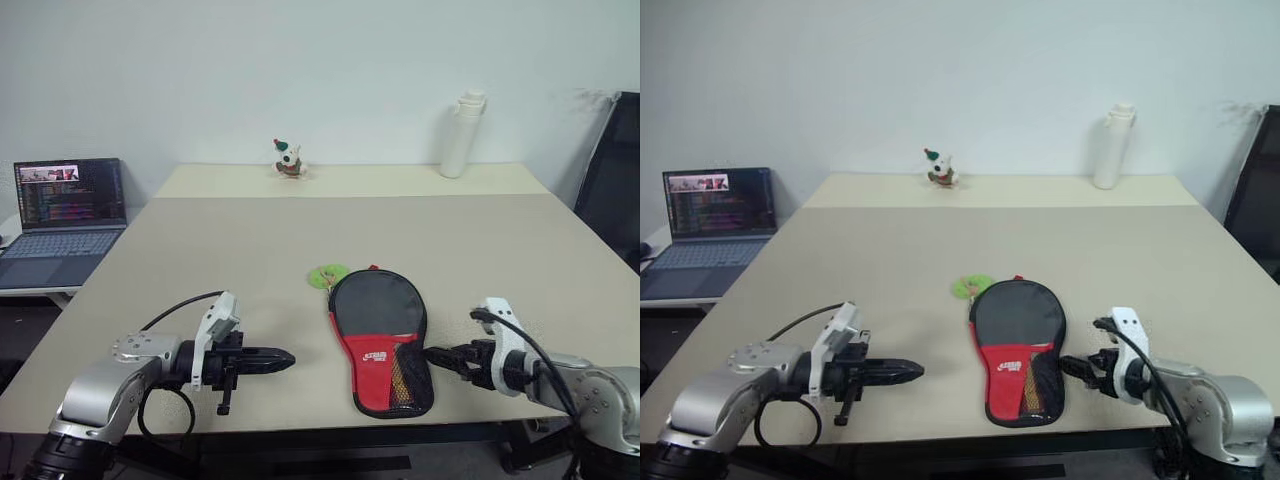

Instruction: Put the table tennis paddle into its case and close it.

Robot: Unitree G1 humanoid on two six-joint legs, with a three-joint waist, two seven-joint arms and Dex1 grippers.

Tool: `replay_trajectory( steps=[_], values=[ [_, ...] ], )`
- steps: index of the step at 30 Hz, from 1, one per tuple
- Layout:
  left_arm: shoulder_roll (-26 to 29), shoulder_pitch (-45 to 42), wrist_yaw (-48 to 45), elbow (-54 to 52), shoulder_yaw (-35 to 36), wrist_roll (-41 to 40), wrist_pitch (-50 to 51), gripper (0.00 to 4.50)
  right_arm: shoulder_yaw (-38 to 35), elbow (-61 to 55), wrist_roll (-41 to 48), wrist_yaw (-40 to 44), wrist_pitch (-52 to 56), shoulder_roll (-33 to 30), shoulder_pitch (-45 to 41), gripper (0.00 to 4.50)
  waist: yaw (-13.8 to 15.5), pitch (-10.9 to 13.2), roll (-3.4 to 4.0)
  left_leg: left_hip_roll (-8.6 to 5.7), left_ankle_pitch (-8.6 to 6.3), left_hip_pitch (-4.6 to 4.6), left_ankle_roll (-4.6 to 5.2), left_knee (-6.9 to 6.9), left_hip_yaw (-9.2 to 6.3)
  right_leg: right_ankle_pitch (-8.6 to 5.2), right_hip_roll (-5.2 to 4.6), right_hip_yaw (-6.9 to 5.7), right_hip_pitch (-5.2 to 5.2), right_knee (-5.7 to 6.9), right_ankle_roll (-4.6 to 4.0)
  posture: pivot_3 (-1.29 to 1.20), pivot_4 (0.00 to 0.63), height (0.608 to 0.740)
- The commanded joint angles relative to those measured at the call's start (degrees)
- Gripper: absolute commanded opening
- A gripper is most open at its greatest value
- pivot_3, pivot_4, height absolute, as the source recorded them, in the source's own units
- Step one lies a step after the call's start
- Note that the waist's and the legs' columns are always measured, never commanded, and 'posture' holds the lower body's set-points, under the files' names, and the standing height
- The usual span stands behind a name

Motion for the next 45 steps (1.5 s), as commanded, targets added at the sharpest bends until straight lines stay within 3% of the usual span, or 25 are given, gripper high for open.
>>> replay_trajectory(
  steps=[1, 4, 7, 11, 18, 27, 34, 44, 45],
  values=[
    [-1.0, -1.5, 3.3, 0.8, 2.3, -1.5, 1.6, 0.0, 0.1, -3.0, 4.2, 3.3, -5.5, 0.1, -4.2, 4.48, -0.3, 0.0, 0.01, 0.02, 0.0, 0.02, 0.0, 0.0, 0.02, 0.0, 0.02, 0.02, -0.01, 0.03, 0.0, 0.0, 0.15, 0.74],
    [-4.3, -5.5, 9.7, 5.2, 3.2, 0.9, 0.1, 0.0, 5.7, -1.1, 1.5, 2.9, -13.9, 0.4, -7.0, 4.48, 0.0, 0.0, 0.01, 0.04, 0.0, 0.04, 0.0, 0.01, -0.03, 0.0, 0.06, -0.03, -0.01, 0.08, 0.0, 0.0, 0.15, 0.74],
    [-6.5, -9.5, 14.7, 10.1, 1.8, 5.9, -4.0, 0.6, 16.0, 2.0, -5.1, 3.9, -26.1, -1.8, -7.7, 4.5, 0.0, 0.0, -0.02, 0.02, 0.0, 0.01, 0.0, 0.01, -0.07, 0.0, 0.07, -0.07, 0.01, 0.06, 0.0, 0.0, 0.15, 0.74],
    [-10.2, -15.3, 21.0, 17.6, -0.3, 12.3, -9.5, 2.05, 25.7, 10.1, -13.5, 5.0, -40.6, -3.0, -8.6, 4.5, 0.2, 0.0, -0.02, -0.05, 0.0, -0.05, 0.0, 0.0, 0.01, 0.04, 0.0, -0.04, 0.03, -0.15, 0.05, 0.0, 0.15, 0.74],
    [-16.1, -26.1, 27.6, 30.8, -0.8, 17.7, -13.1, 4.47, 28.1, 13.8, -15.8, 5.5, -46.2, -2.4, -8.3, 4.5, 0.4, 0.0, -0.04, -0.11, 0.0, -0.17, 0.0, 0.02, 0.08, 0.3, -0.07, -0.07, 0.0, -0.32, -0.06, 0.0, 0.15, 0.74],
    [-20.7, -40.8, 22.7, 53.5, -4.9, 23.0, -16.5, 4.47, 30.9, 13.7, -17.8, 3.5, -46.8, 0.4, -6.5, 4.5, 0.3, 0.0, -0.05, -0.11, 0.0, -0.15, 0.0, 0.04, 0.09, 0.27, -0.01, -0.17, 0.0, -0.27, -0.01, 0.0, 0.15, 0.74],
    [-24.3, -50.3, 27.0, 74.2, -6.2, 29.7, -25.2, 4.47, 31.5, 13.3, -18.8, 2.5, -47.0, 1.3, -5.7, 4.5, 0.2, 0.0, -0.06, -0.15, 0.0, -0.15, 0.01, 0.03, 0.11, 0.26, 0.03, -0.19, -0.01, -0.28, 0.02, 0.0, 0.15, 0.74],
    [-28.3, -50.8, 26.2, 80.8, -6.7, 33.8, -27.7, 4.47, 31.3, 12.3, -19.3, 0.2, -46.5, 2.9, -5.1, 4.5, 0.5, 0.0, -0.13, -0.14, 0.0, -0.13, 0.0, 0.08, 0.09, 0.25, 0.0, -0.19, 0.02, -0.2, 0.04, 0.0, 0.15, 0.74],
    [-28.4, -50.6, 26.1, 80.7, -6.5, 33.8, -27.7, 4.3, 31.4, 12.5, -19.4, -0.1, -46.5, 3.1, -5.2, 4.5, 0.5, 0.0, -0.13, -0.14, 0.0, -0.13, 0.0, 0.08, 0.08, 0.25, -0.01, -0.2, 0.03, -0.2, 0.04, 0.0, 0.15, 0.74]
  ],
)
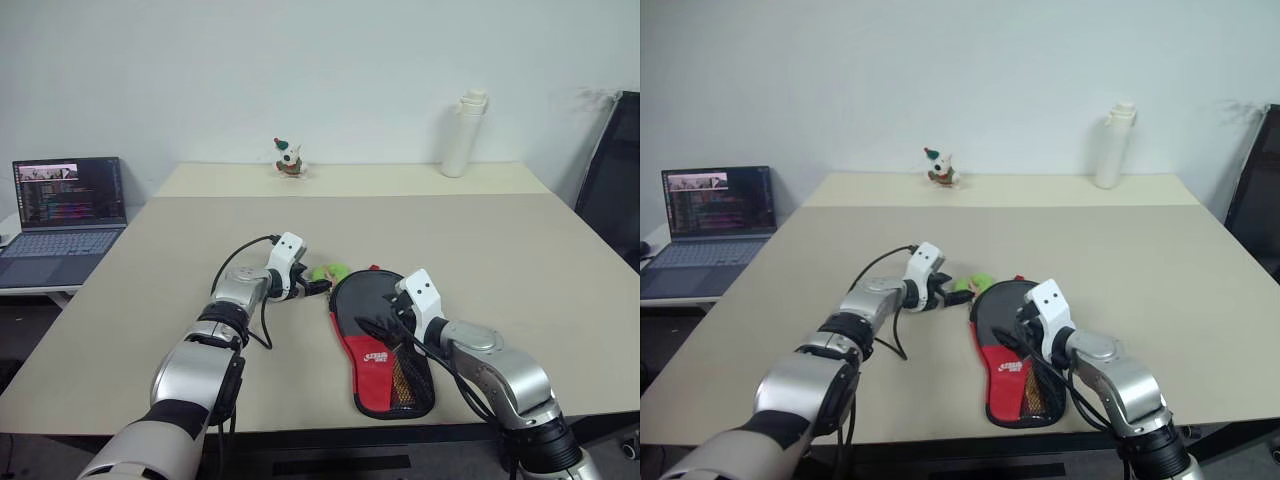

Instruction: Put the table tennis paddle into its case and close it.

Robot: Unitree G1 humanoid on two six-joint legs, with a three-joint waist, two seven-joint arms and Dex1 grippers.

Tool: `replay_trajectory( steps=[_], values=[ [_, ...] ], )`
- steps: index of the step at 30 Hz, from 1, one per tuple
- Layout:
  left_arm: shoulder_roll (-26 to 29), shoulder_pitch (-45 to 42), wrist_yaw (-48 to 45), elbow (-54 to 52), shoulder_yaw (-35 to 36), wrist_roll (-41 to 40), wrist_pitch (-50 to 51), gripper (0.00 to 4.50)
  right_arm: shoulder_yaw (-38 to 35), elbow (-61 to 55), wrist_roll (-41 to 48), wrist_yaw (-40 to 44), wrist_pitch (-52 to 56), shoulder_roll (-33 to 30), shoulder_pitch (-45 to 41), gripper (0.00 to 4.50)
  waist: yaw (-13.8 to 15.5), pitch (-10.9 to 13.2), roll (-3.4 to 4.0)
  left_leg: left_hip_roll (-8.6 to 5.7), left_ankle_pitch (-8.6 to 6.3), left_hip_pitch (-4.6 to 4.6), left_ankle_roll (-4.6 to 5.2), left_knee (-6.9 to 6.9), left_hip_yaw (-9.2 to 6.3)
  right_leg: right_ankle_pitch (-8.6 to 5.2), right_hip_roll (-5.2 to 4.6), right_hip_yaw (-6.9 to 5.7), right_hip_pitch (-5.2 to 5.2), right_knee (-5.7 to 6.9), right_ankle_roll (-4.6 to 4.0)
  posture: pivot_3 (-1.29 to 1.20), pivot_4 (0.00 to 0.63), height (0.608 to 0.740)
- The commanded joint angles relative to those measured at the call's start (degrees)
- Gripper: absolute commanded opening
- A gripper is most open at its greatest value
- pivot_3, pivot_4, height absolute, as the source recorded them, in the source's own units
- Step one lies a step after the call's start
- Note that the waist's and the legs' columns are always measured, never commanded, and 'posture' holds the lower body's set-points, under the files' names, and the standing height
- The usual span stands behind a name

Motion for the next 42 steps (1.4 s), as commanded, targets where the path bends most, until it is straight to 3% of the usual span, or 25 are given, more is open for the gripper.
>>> replay_trajectory(
  steps=[1, 13, 23, 28, 42],
  values=[
    [-1.1, 0.8, -1.7, 0.9, 0.1, 1.0, 0.2, 4.11, -0.4, -2.4, -0.4, -1.0, -0.5, 0.7, -0.4, 4.5, 0.1, 0.0, -0.01, 0.0, 0.0, 0.0, 0.0, 0.0, 0.0, 0.01, -0.01, 0.0, 0.0, 0.0, -0.01, 0.0, 0.15, 0.74],
    [-1.2, 2.9, -2.8, -0.5, 1.0, 1.2, 0.9, 0.11, 4.1, 12.8, -8.4, -3.8, -5.3, 4.8, -7.7, 4.5, -0.2, -0.1, -0.08, 0.0, 0.0, 0.12, 0.0, 0.03, 0.03, 0.02, 0.0, 0.03, 0.04, 0.14, -0.02, 0.0, 0.15, 0.74],
    [-1.5, -1.0, 2.0, 0.5, 2.2, 1.6, -0.6, 0.02, 5.7, 14.5, -10.6, -2.5, -4.0, 4.1, -4.4, 4.5, -0.2, -0.3, -0.29, 0.0, 0.0, 0.19, 0.0, 0.07, 0.04, -0.01, -0.01, 0.06, 0.04, 0.32, 0.03, 0.0, 0.15, 0.74],
    [-2.6, -5.3, 9.6, 3.9, -0.4, 6.8, -5.6, 0.02, 6.2, 14.3, -11.2, -2.9, -3.0, 4.3, -2.4, 4.5, -0.2, -0.4, -0.42, -0.01, 0.02, 0.25, -0.01, 0.15, 0.02, -0.1, -0.02, 0.05, 0.05, 0.51, 0.17, 0.0, 0.15, 0.74],
    [-11.9, -14.5, 18.3, 7.4, -7.5, 19.4, -18.5, 0.02, 9.0, 7.0, -12.3, -5.3, 2.7, 5.5, 6.0, 4.5, -0.2, -0.5, -0.53, -0.05, 0.01, 0.19, -0.02, 0.11, 0.04, -0.11, -0.03, 0.06, 0.03, 0.42, 0.19, 0.0, 0.15, 0.74]
  ],
)
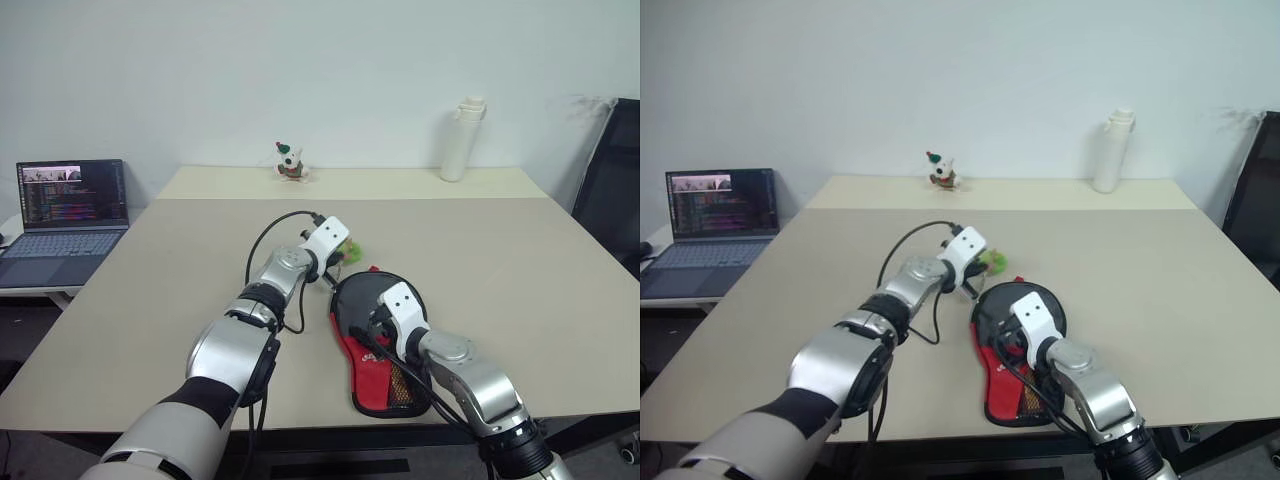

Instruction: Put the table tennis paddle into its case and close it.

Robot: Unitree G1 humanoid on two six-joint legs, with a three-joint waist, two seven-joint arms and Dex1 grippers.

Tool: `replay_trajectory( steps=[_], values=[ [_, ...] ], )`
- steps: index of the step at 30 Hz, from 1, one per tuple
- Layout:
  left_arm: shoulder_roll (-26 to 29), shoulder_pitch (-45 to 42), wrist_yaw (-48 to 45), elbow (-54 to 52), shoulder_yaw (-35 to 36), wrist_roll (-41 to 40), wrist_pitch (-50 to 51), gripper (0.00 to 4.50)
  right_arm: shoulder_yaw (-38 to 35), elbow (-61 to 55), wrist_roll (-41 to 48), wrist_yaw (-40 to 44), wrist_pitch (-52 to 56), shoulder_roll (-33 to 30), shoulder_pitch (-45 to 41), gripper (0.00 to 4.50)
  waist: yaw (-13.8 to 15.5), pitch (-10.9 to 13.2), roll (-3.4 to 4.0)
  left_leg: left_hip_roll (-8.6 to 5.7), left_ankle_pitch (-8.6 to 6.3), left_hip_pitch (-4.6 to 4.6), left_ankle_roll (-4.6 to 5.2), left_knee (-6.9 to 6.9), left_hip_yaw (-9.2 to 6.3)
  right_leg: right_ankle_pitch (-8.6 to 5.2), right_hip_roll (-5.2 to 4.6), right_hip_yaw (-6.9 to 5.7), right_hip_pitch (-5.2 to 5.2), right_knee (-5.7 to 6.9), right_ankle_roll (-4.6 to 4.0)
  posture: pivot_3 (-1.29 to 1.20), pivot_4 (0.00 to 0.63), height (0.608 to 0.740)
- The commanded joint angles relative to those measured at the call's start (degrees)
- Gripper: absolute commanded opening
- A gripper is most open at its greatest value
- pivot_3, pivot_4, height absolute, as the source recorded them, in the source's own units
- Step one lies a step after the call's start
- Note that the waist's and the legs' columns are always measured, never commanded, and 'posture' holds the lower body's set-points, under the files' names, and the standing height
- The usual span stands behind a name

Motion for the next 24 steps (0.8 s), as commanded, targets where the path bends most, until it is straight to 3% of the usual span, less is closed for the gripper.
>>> replay_trajectory(
  steps=[1, 14, 24],
  values=[
    [-2.8, -3.6, 1.8, -0.8, -2.9, 3.9, -5.3, 0.02, 2.9, 1.5, -0.7, -0.7, 5.1, 0.5, 4.2, 4.5, 0.0, 0.0, -0.02, -0.01, 0.0, 0.01, 0.0, -0.01, 0.02, 0.0, 0.01, 0.02, 0.0, 0.0, 0.0, 0.0, 0.15, 0.74],
    [-13.3, -8.6, 3.8, -0.5, -5.5, 8.5, -12.0, 0.02, 3.5, -2.7, -0.8, -2.5, 7.6, 1.5, 8.2, 4.5, 0.5, -0.1, -0.11, -0.03, -0.01, -0.05, 0.0, -0.06, -0.01, -0.01, -0.01, -0.03, 0.05, -0.24, 0.02, 0.0, 0.15, 0.74],
    [-13.6, -6.8, 1.6, -0.4, -5.7, 9.0, -13.1, 0.02, 3.5, -2.0, -0.7, -2.3, 7.2, 1.6, 7.9, 4.5, 0.6, -0.1, -0.11, -0.03, -0.01, -0.09, 0.01, -0.11, -0.04, 0.0, 0.0, -0.07, 0.06, -0.38, 0.04, 0.0, 0.15, 0.74]
  ],
)
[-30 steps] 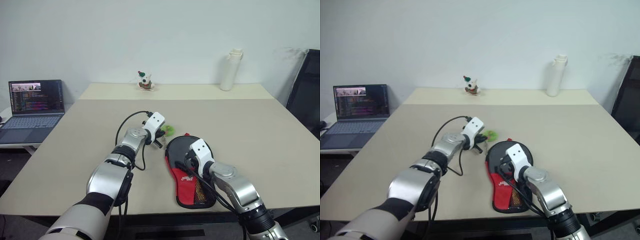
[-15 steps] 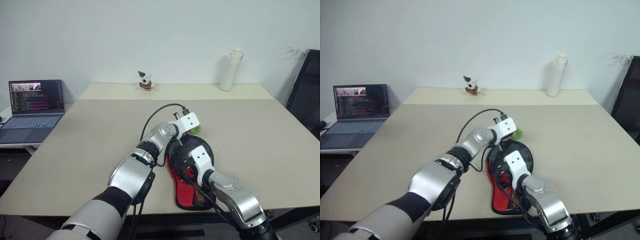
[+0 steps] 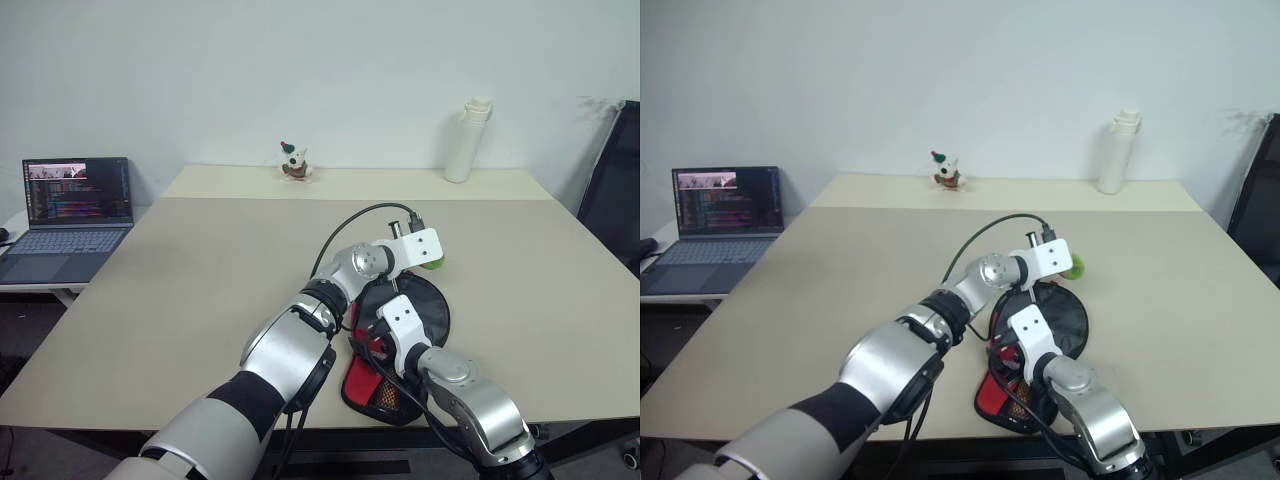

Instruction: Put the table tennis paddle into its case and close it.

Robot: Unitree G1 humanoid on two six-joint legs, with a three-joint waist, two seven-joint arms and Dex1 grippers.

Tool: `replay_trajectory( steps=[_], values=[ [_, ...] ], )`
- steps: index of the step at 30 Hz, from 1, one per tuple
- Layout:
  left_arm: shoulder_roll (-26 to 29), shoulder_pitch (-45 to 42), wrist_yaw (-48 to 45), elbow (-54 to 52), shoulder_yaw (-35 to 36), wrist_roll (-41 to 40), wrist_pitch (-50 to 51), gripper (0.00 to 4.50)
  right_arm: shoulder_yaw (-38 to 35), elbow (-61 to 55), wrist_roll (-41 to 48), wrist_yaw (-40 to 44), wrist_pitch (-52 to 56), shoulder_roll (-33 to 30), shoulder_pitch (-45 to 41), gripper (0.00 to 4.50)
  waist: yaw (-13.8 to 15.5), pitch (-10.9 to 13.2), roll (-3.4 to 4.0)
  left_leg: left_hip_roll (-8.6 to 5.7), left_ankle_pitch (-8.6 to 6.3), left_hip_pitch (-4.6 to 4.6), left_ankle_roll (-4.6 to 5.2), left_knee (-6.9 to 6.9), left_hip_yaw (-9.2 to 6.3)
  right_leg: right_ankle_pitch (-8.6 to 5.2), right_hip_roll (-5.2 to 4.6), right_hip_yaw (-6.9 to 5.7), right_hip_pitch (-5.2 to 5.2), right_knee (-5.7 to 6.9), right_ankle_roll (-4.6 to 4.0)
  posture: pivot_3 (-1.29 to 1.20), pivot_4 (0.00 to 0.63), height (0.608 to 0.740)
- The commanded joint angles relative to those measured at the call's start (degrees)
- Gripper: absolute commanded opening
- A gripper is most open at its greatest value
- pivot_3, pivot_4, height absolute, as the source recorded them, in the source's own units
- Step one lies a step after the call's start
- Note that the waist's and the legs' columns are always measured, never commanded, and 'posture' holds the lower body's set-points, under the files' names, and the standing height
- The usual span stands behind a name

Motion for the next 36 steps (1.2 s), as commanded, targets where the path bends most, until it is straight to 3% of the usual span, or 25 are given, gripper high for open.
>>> replay_trajectory(
  steps=[1, 2, 5, 11, 12, 18, 27, 33, 36],
  values=[
    [-0.8, -1.3, -2.3, -2.2, 1.0, -1.2, -3.1, 0.02, 2.5, 4.8, 0.1, 0.8, 4.0, -0.1, 2.8, 4.5, 0.0, 0.0, 0.0, 0.0, 0.0, 0.0, 0.0, 0.0, 0.0, 0.0, 0.0, -0.01, 0.0, 0.0, 0.0, 0.0, 0.15, 0.74],
    [-0.8, -0.9, -3.5, -2.2, 1.8, -2.0, -2.6, 0.02, 2.6, 5.0, 0.1, 0.9, 3.9, 0.0, 2.7, 4.5, 0.0, 0.0, 0.01, 0.0, 0.0, 0.0, 0.0, 0.0, -0.01, 0.0, 0.0, -0.01, 0.0, 0.0, 0.0, 0.0, 0.15, 0.74],
    [-0.6, -0.7, -5.0, -2.2, 3.1, -3.3, -1.6, 0.88, 2.7, 5.3, 0.1, 1.1, 3.7, 0.0, 2.3, 4.5, 0.0, 0.0, 0.0, 0.0, 0.0, 0.01, 0.0, 0.0, 0.0, 0.0, 0.01, -0.02, 0.0, 0.0, 0.0, 0.0, 0.15, 0.74],
    [0.2, -1.0, -4.1, -2.3, 3.3, -2.8, -1.4, 3.1, 2.5, 6.5, 0.1, 1.5, 3.0, -0.1, 0.9, 4.5, -0.3, -0.2, -0.01, 0.0, 0.0, 0.08, 0.0, 0.0, 0.01, 0.0, 0.03, 0.0, 0.05, 0.0, 0.0, 0.0, 0.15, 0.74],
    [0.5, -0.9, -5.2, -2.4, 3.6, -3.3, -1.3, 3.31, 2.3, 6.4, 0.1, 1.7, 3.0, -0.1, 0.5, 4.5, -0.4, -0.2, -0.01, 0.0, 0.0, 0.08, 0.0, 0.0, 0.01, 0.0, 0.04, 0.01, 0.05, 0.01, 0.0, 0.0, 0.15, 0.74],
    [3.2, -0.3, -9.7, -3.2, 8.2, -8.3, -1.1, 3.31, -0.1, 2.4, 2.7, 4.3, 3.8, -0.9, -0.1, 4.5, -0.7, -0.2, -0.01, 0.02, 0.0, 0.09, 0.0, 0.01, 0.01, 0.0, 0.06, 0.01, 0.04, 0.04, -0.01, 0.0, 0.15, 0.74],
    [12.9, 3.4, -17.4, -7.4, 16.0, -17.4, -1.8, 3.31, -6.5, -2.7, 4.2, 6.2, 4.1, -7.0, 0.5, 4.5, -0.7, -0.2, -0.02, 0.08, 0.0, 0.06, 0.0, 0.01, 0.0, 0.01, 0.04, 0.0, 0.01, 0.04, -0.01, 0.0, 0.15, 0.74],
    [21.3, 11.1, -34.5, -16.2, 23.0, -29.2, 6.3, 3.31, -15.0, -9.2, 13.0, 14.4, 3.3, -12.3, 0.8, 4.5, -0.8, -0.1, 0.03, 0.1, 0.0, 0.0, 0.0, 0.0, 0.03, 0.11, 0.04, 0.03, -0.04, 0.02, -0.18, 0.0, 0.15, 0.74],
    [24.5, 17.7, -42.3, -27.5, 23.6, -34.7, 16.3, 3.31, -21.1, -11.2, 19.8, 18.4, 5.0, -14.4, 0.0, 4.5, -0.8, -0.1, 0.03, 0.12, 0.0, -0.03, 0.0, 0.0, -0.01, 0.15, 0.05, 0.02, -0.05, 0.01, -0.26, 0.0, 0.15, 0.74]
  ],
)
